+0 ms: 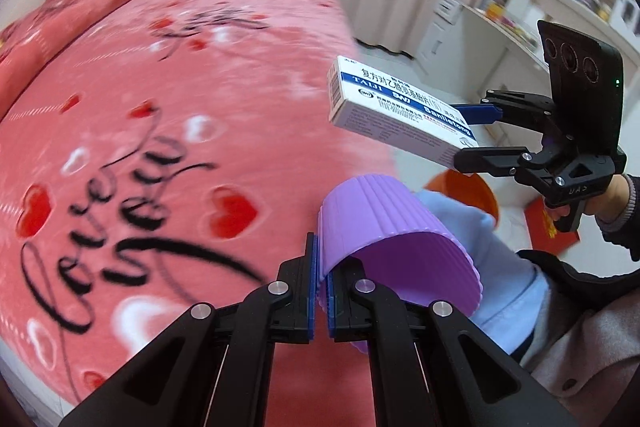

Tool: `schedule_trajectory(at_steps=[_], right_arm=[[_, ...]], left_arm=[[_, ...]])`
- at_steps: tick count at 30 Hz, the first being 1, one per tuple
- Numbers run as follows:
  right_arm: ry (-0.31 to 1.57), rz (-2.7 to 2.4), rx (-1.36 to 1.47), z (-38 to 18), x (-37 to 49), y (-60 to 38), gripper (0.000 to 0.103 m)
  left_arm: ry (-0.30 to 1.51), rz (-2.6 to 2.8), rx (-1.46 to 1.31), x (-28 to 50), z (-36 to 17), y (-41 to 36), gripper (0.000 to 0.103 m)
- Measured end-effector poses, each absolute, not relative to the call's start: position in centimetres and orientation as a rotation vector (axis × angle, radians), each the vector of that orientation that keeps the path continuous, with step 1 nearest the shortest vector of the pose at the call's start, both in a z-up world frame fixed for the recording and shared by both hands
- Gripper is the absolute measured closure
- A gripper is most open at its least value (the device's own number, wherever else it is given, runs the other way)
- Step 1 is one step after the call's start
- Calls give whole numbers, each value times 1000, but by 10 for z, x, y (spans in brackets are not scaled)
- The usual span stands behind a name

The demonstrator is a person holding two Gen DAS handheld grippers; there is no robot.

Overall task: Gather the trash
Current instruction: 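Carry the purple cup and Sanlietong box over the orange bucket with both tools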

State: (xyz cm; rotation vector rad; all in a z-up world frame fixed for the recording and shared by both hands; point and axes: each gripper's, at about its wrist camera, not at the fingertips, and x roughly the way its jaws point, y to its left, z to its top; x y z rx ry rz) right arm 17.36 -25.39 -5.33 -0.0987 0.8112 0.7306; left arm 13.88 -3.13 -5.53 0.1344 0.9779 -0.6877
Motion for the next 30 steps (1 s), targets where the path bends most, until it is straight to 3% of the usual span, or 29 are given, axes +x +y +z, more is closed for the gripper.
schedule_trajectory(at_steps=[15, 30], right_arm=[[779, 318, 111, -62, 68, -476, 42], [844, -27, 305, -131, -5, -645, 42]], left_arm=[[951, -1020, 312, 129, -64, -245, 98], [1036, -1243, 435, 142, -139, -423, 98]])
